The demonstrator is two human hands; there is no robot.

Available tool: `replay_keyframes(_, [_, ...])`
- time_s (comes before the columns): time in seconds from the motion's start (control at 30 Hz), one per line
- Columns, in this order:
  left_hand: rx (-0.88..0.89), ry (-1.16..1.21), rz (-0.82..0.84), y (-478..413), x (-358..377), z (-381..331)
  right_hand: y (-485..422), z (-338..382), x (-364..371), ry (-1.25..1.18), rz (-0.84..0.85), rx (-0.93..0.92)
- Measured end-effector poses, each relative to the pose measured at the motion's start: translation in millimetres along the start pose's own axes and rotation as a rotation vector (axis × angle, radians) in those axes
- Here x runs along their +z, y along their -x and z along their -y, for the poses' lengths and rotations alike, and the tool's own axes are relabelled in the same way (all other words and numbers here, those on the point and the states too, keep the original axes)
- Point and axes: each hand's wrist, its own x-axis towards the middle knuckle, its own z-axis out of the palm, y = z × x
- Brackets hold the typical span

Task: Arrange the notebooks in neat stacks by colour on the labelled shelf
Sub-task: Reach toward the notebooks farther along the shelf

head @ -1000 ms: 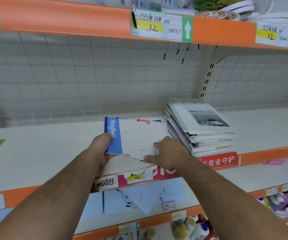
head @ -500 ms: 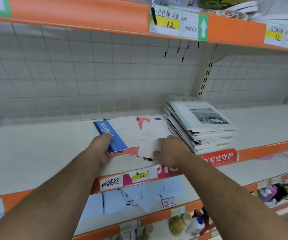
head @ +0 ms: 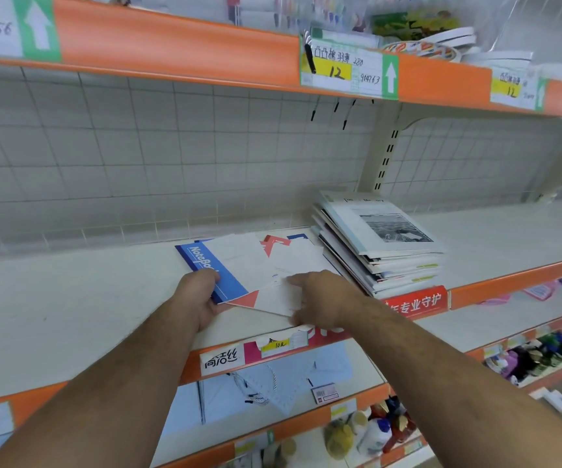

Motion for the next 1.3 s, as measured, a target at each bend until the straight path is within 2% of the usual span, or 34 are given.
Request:
replay_keyframes(0.1, [-0.008, -0.009, -0.008, 0, 0, 0, -1, -4, 3, -0.177, -0.005, 0.038])
replay_keyframes(0.23, [0.005, -0.070, -0.020, -2, 0, 2, -10, -6, 1, -0.520, -0.180, 0.305])
replay_keyframes(0.4, [0.014, -0.090, -0.024, -5, -2, 2, -17, 1, -2, -0.795, -0.099, 0.446])
replay_keyframes(0.53, [0.011, -0.079, -0.002, -8, -3, 3, -15, 1, -4, -0.966, -0.101, 0.476])
replay_keyframes(0.7, [0.010, -0.089, 0.024, -5, -2, 4, -15, 7, -5, -0.996, -0.028, 0.445])
replay_keyframes(0.77, [0.003, -0.077, 0.045, -2, -3, 3, -13, 11, -4, -1.104, 0.000, 0.456])
replay_keyframes(0.97, [-0.009, -0.070, 0.068, 10, -5, -1, -15, 7, 0, -1.225, -0.139, 0.527])
replay_keyframes(1.1, [-0.024, -0.078, 0.073, 18, -6, -2, -20, 7, 2, -1.238, -0.129, 0.542])
replay_keyframes(1.3, [0.064, -0.192, -0.031, 30, -11, -7, -24, 3, 4, -1.335, -0.223, 0.517])
